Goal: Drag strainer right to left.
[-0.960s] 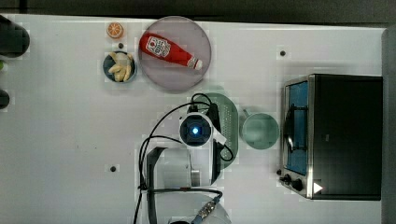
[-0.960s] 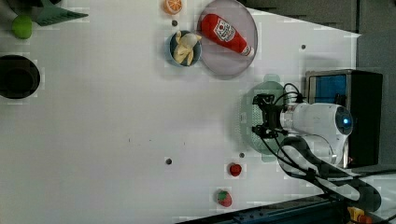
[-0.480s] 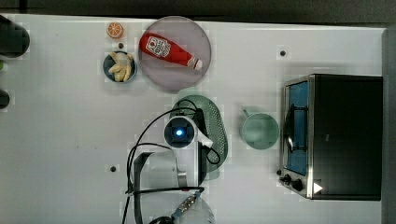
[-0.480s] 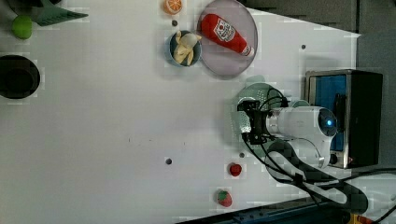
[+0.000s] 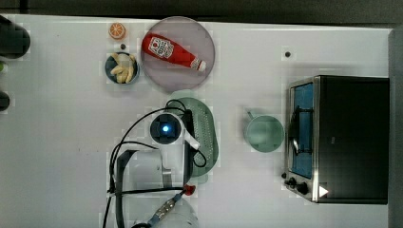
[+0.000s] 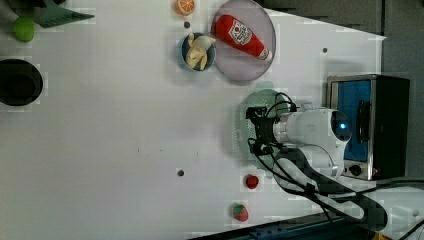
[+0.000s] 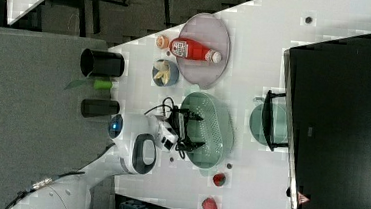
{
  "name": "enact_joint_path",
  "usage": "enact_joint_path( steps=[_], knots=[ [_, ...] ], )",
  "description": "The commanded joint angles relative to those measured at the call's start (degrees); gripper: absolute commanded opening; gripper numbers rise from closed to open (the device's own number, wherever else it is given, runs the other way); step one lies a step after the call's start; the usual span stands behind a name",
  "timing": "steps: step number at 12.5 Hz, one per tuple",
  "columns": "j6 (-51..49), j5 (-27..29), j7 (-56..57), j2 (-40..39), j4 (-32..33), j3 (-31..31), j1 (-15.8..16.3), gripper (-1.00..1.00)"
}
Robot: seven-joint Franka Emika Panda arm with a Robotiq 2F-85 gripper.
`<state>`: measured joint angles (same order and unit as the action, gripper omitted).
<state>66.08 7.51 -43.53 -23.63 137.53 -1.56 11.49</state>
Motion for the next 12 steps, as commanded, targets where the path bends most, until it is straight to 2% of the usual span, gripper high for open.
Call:
enact_joint_path(
  steps=[1,5,12],
  knots=[
    [-1.33,1.20,-10.46,-0.38,-2.59,-1.14,4.16,1.00],
    [-1.96,1.21,-18.33,-2.81,-6.48,-1.31,9.17,1.00],
    [-4.33,1.62,-24.43,-7.01,-14.15,-2.18,15.95,1.00]
  ],
)
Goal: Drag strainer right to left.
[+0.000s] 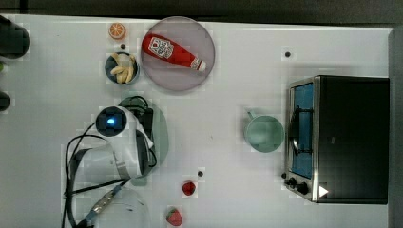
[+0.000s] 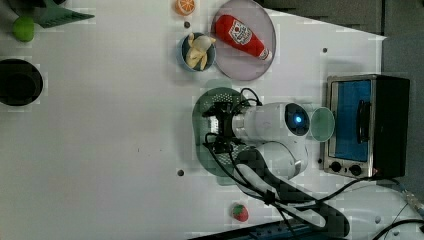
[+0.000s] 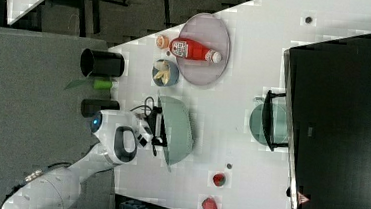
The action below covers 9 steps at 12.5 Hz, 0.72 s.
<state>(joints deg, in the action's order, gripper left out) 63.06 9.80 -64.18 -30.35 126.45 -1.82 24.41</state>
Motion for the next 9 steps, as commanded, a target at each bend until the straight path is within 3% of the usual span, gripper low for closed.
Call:
enact_joint_path(
  steps=[1,9],
  knots=[
    [-1.51,0.07,-4.01,-0.94,-4.31,-2.01,3.80,1.00],
    [-2.61,5.83,-5.05,-5.72,-12.28,-2.20,9.19,1.00]
  ],
)
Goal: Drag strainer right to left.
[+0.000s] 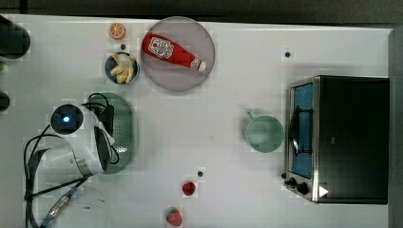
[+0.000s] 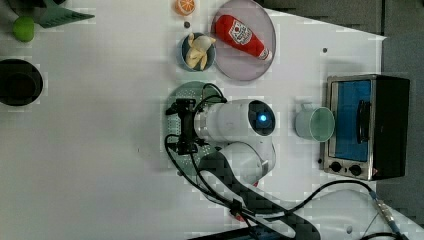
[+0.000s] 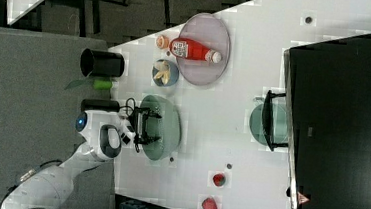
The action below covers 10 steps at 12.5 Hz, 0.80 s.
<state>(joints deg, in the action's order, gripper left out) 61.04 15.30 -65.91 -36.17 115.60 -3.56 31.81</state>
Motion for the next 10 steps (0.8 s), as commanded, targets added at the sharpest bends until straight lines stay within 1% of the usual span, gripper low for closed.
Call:
enact_joint_path(
  steps=[1,4,10],
  knots=[
    [-0.56,0.33,-4.69,-0.35,-2.19,-0.46,2.38,1.00],
    [-0.52,0.33,-9.52,-1.76,-4.62,-0.47,4.29,1.00],
    [-0.30,0.35,-9.71,-5.07,-9.70,-0.47,6.97,1.00]
  ],
)
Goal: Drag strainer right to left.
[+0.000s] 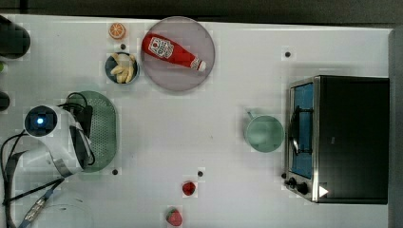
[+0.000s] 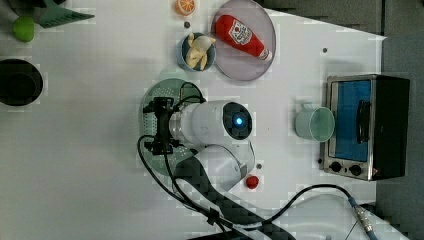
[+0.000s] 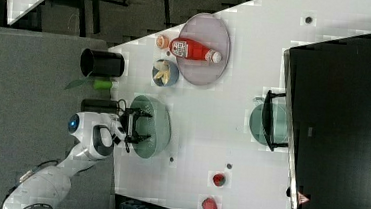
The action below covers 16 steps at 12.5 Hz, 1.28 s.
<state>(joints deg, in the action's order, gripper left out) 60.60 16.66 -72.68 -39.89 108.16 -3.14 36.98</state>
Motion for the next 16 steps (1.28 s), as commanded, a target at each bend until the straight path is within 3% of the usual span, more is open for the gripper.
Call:
enact_joint_path(
  steps=[1,3,6,11,13,16],
  knots=[
    [0.41,-1.02,-2.94,-1.28,-2.81,-0.80,2.07,1.00],
    [-0.45,-1.70,-1.33,0.72,-2.45,0.78,2.09,1.00],
    [-11.14,-1.74,11.43,9.03,-1.98,5.30,1.89,1.00],
    [-31.13,-3.38,40.37,29.14,-2.27,20.69,0.43,1.00],
    [-38.58,-7.52,47.31,36.41,-3.15,28.13,-0.09,1.00],
    [-49.47,-18.30,60.63,45.18,-3.86,37.16,-0.45,1.00]
  ],
)
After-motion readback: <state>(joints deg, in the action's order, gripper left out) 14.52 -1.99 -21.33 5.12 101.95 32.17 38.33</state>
